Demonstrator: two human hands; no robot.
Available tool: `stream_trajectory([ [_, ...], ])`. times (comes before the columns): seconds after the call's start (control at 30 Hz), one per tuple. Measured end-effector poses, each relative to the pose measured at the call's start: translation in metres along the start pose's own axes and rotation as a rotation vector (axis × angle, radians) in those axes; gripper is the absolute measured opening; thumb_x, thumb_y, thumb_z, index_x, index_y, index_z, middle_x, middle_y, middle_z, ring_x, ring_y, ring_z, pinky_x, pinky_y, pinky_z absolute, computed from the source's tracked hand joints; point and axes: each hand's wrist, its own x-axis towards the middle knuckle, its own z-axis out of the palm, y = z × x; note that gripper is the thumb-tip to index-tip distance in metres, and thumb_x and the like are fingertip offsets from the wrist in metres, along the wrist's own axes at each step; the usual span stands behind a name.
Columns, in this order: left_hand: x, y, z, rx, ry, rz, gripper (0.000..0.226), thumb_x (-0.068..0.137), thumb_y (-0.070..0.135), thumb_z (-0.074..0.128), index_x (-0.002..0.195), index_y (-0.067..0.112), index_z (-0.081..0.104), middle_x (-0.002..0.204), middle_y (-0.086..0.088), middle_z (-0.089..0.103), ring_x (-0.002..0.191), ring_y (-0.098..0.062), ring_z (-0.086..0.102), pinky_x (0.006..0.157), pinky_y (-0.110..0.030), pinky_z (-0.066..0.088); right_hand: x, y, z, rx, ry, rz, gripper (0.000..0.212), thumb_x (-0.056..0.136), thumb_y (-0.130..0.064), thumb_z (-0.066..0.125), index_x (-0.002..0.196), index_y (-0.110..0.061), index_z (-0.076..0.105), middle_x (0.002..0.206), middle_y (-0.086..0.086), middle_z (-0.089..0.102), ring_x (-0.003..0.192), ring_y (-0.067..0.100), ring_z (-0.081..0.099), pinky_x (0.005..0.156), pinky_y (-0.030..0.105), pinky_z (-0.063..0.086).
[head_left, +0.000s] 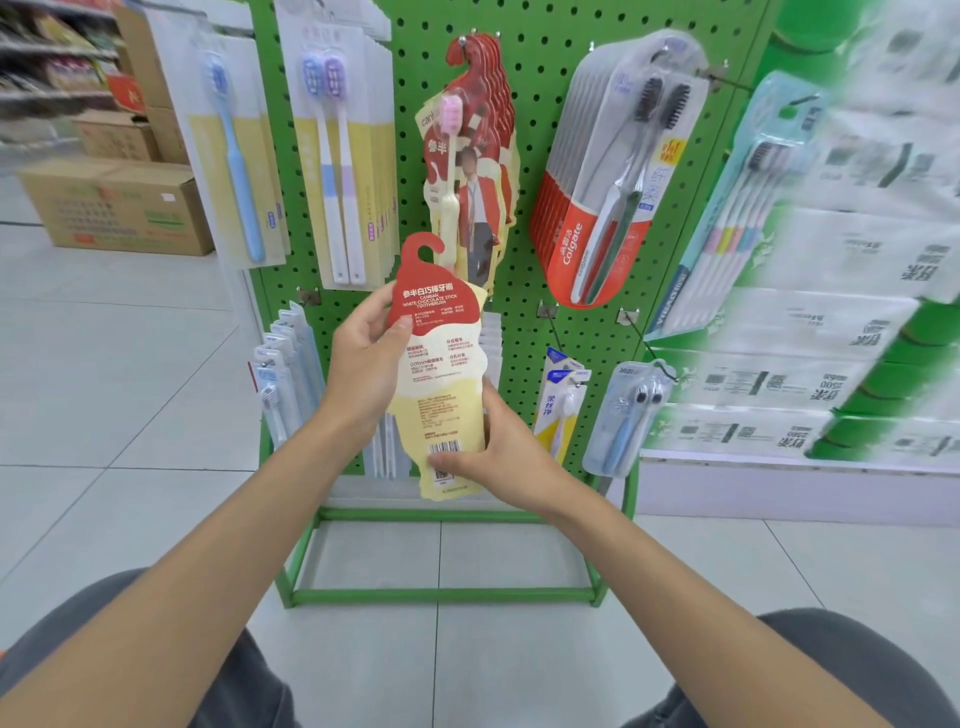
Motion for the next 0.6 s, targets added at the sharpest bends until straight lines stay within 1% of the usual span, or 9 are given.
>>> stream_trajectory([
  [0.07, 0.000, -0.001, 0.000, -0.004, -0.052, -0.030, 0.034, 0.101, 0.005, 0.048, 0.121, 0.030, 0.060, 0.101, 0.013, 0.074, 0.094, -0.006, 0.070, 0.077, -0.024, 0.056, 0.003, -0.002, -0.001, 0.002, 0.047, 0.012, 0.062, 0.082, -0.007, 0.075, 0.132, -0.027, 0.043, 0.112, -0.011, 0.068, 0.097, -0.001, 0.066, 0.085, 0.027, 0.055],
  [0.13, -0.001, -0.003, 0.001, 0.007, -0.133, -0.058, 0.032, 0.101, 0.005, 0.048, 0.117, 0.029, 0.061, 0.095, 0.014, 0.075, 0.088, -0.005, 0.070, 0.070, -0.021, 0.056, 0.008, -0.005, -0.005, 0.072, 0.120, 0.016, 0.056, 0.083, -0.005, 0.072, 0.128, -0.025, 0.046, 0.110, -0.007, 0.069, 0.097, 0.005, 0.067, 0.086, 0.029, 0.056],
  [0.2, -0.002, -0.008, 0.002, 0.024, -0.221, -0.100, 0.031, 0.100, 0.006, 0.049, 0.116, 0.028, 0.063, 0.096, 0.013, 0.075, 0.087, -0.007, 0.071, 0.070, -0.022, 0.056, 0.012, -0.010, -0.013, 0.153, 0.204, 0.005, 0.055, 0.083, -0.003, 0.071, 0.129, -0.024, 0.048, 0.112, 0.000, 0.068, 0.101, 0.014, 0.067, 0.089, 0.034, 0.056],
  [0.23, -0.003, -0.010, 0.003, 0.028, -0.257, -0.123, 0.030, 0.100, 0.007, 0.050, 0.117, 0.028, 0.063, 0.097, 0.011, 0.075, 0.088, -0.009, 0.072, 0.070, -0.023, 0.057, 0.014, -0.014, -0.019, 0.189, 0.242, -0.001, 0.056, 0.084, -0.003, 0.070, 0.131, -0.024, 0.047, 0.113, 0.002, 0.067, 0.099, 0.012, 0.067, 0.085, 0.031, 0.056],
  [0.3, -0.005, -0.013, 0.006, 0.037, -0.306, -0.159, 0.030, 0.100, 0.008, 0.051, 0.117, 0.028, 0.063, 0.100, 0.010, 0.075, 0.090, -0.012, 0.072, 0.072, -0.025, 0.057, 0.015, -0.023, -0.030, 0.239, 0.303, -0.011, 0.053, 0.088, -0.004, 0.067, 0.134, -0.022, 0.047, 0.111, 0.003, 0.066, 0.087, 0.003, 0.067, 0.071, 0.020, 0.054],
  [0.37, -0.006, -0.015, 0.007, 0.053, -0.332, -0.181, 0.030, 0.100, 0.009, 0.052, 0.115, 0.030, 0.064, 0.104, 0.008, 0.075, 0.092, -0.014, 0.072, 0.074, -0.027, 0.056, 0.015, -0.029, -0.041, 0.254, 0.362, -0.021, 0.035, 0.091, -0.006, 0.065, 0.122, -0.019, 0.055, 0.104, 0.002, 0.068, 0.081, 0.004, 0.066, 0.067, 0.018, 0.052],
  [0.43, -0.006, -0.016, 0.007, 0.056, -0.343, -0.202, 0.030, 0.099, 0.009, 0.052, 0.116, 0.030, 0.064, 0.107, 0.005, 0.074, 0.094, -0.015, 0.072, 0.077, -0.029, 0.055, 0.016, -0.034, -0.051, 0.262, 0.402, -0.036, 0.012, 0.093, -0.006, 0.062, 0.101, -0.015, 0.064, 0.093, 0.000, 0.070, 0.076, 0.004, 0.065, 0.066, 0.018, 0.051],
  [0.5, -0.006, -0.017, 0.007, 0.056, -0.354, -0.215, 0.030, 0.099, 0.009, 0.053, 0.121, 0.027, 0.063, 0.110, 0.003, 0.073, 0.096, -0.015, 0.071, 0.077, -0.029, 0.056, 0.017, -0.036, -0.058, 0.263, 0.431, -0.041, 0.011, 0.093, -0.006, 0.062, 0.087, -0.014, 0.066, 0.083, 0.000, 0.070, 0.068, 0.000, 0.064, 0.060, 0.014, 0.049],
  [0.6, -0.008, -0.017, 0.008, 0.042, -0.350, -0.206, 0.033, 0.099, 0.008, 0.053, 0.128, 0.022, 0.060, 0.112, 0.002, 0.073, 0.098, -0.015, 0.071, 0.079, -0.029, 0.058, 0.018, -0.036, -0.062, 0.198, 0.482, -0.053, 0.016, 0.093, -0.008, 0.062, 0.082, -0.018, 0.067, 0.079, -0.001, 0.069, 0.067, 0.001, 0.063, 0.056, 0.011, 0.046],
])
